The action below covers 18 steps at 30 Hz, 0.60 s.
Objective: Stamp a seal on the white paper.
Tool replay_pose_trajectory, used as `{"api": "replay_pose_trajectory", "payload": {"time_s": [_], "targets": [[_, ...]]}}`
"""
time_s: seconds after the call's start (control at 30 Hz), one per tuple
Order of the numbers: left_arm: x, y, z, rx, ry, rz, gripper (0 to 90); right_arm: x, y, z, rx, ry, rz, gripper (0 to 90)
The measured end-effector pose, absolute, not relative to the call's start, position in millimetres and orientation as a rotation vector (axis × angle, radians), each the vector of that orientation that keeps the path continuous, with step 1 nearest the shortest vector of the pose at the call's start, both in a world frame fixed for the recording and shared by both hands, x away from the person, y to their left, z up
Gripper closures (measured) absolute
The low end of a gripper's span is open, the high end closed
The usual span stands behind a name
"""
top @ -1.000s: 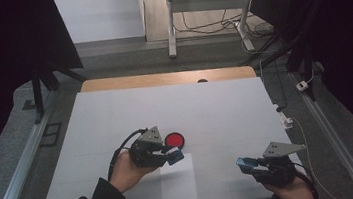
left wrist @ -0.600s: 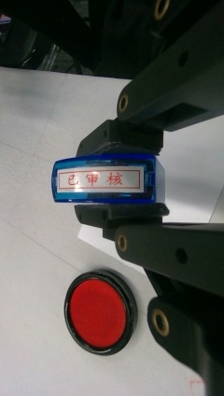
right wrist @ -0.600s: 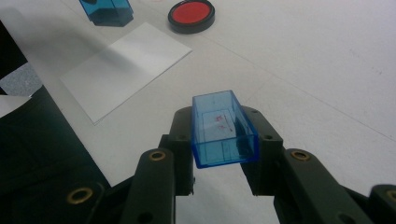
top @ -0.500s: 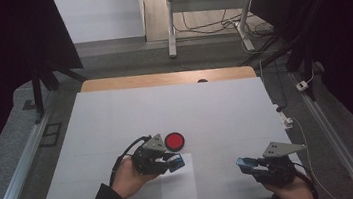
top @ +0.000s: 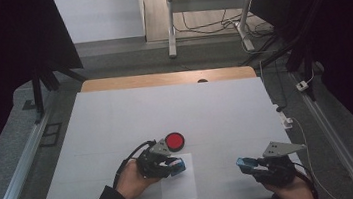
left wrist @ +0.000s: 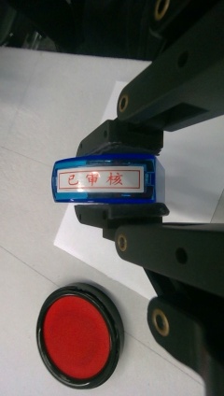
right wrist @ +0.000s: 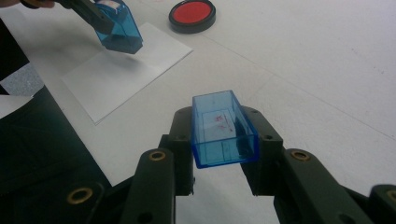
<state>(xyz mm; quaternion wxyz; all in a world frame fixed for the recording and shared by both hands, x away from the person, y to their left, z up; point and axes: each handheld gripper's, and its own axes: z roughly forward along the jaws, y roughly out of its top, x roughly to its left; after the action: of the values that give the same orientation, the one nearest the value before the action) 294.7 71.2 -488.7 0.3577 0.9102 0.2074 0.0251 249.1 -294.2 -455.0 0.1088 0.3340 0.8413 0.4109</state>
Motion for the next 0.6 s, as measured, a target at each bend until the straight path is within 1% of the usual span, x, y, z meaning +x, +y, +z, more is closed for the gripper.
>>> {"api": "replay_pose_trajectory", "payload": {"time_s": [0.6], "targets": [[295.9, 64.6, -501.7, 2.399, 0.529, 0.084, 69.6, 248.9, -293.9, -454.9, 0.979, 2.477, 1.201, 67.7]]}}
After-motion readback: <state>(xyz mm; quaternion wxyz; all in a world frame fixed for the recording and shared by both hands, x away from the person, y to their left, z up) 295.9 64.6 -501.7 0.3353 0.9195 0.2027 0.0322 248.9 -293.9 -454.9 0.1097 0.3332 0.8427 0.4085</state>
